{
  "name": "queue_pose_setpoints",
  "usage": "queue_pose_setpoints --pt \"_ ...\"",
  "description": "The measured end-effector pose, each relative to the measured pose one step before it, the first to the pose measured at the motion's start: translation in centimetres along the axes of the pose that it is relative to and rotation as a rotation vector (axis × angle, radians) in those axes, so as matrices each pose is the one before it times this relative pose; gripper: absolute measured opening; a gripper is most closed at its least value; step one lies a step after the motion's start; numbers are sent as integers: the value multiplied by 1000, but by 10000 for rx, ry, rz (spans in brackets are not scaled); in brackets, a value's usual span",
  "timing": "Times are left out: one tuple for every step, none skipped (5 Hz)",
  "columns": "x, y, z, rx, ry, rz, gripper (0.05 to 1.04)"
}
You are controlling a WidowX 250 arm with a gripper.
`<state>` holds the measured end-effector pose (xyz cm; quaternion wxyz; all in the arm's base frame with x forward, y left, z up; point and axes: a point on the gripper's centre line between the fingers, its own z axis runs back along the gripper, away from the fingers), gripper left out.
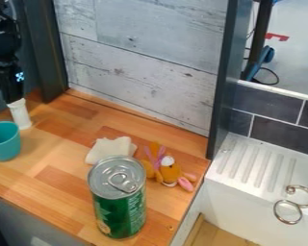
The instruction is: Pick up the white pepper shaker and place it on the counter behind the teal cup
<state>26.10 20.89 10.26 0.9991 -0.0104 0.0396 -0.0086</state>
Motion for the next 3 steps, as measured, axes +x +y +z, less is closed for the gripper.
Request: queue_pose_setpoints --pt "-872 -2781 -1292 -486 1082 -373 1001" --pt "-367 -2256 -603 -129 330 -449 1001" --pt "-404 -2582 404 793 -51 -476 1001"
